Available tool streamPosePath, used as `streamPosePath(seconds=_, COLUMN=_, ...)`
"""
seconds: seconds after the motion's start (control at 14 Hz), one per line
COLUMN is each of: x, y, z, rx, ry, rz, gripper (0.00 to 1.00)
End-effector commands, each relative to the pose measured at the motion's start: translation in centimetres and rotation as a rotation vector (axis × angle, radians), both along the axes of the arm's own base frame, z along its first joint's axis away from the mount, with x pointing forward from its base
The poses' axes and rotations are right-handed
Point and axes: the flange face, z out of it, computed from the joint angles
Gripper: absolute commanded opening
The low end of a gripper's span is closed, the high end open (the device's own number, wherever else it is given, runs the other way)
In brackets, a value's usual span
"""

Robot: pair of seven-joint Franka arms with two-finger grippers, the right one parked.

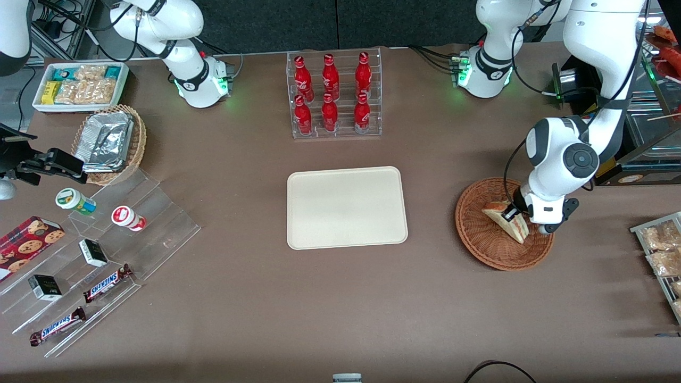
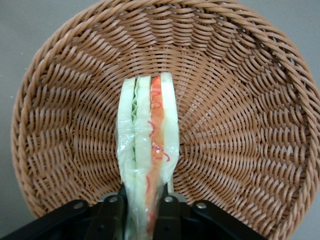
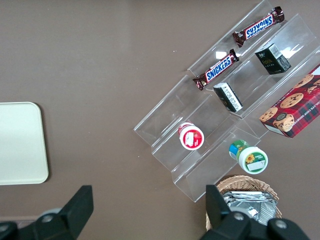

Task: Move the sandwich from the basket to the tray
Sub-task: 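Close the left gripper on the sandwich's upright edge, then lift the sandwich and carry it over the cream tray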

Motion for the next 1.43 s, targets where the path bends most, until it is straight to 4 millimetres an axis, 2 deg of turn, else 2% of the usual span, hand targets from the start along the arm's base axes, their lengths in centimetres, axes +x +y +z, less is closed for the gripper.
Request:
streamPosePath(seconds=0.0, x=1.7, y=-1.3, z=3.8, rx=0.013, ry=0.055, rz=-0.023, gripper=0.00)
streamPosePath(seconds=0.14, x=2.7, y=-4.2, z=6.6, rx=0.019, ry=0.090, rz=-0.072, gripper=0.00)
streamPosePath(seconds=0.29, x=3.2, y=-8.0, z=9.2, rx=0.025, ry=0.109, rz=-0.130, gripper=0.00)
streamPosePath(seconds=0.5, x=2.3, y=-14.5, z=11.0, rx=0.031, ry=0.111, rz=-0.241, gripper=0.00)
streamPosePath(seconds=0.57, x=1.7, y=-16.9, z=11.0, rx=0.030, ry=0.103, rz=-0.280, gripper=0.00)
streamPosePath(seconds=0.71, x=0.3, y=-23.6, z=10.2, rx=0.033, ry=0.104, rz=-0.396, gripper=0.00)
streamPosePath(seconds=0.79, x=-0.3, y=-26.1, z=10.3, rx=0.031, ry=0.102, rz=-0.453, gripper=0.00)
streamPosePath(seconds=1.0, x=-1.9, y=-32.2, z=8.5, rx=0.005, ry=0.108, rz=-0.554, gripper=0.00)
streamPosePath(seconds=1.21, x=-2.8, y=-38.1, z=5.4, rx=-0.012, ry=0.119, rz=-0.625, gripper=0.00)
streamPosePath(seconds=1.36, x=-2.6, y=-39.9, z=4.2, rx=-0.024, ry=0.105, rz=-0.638, gripper=0.00)
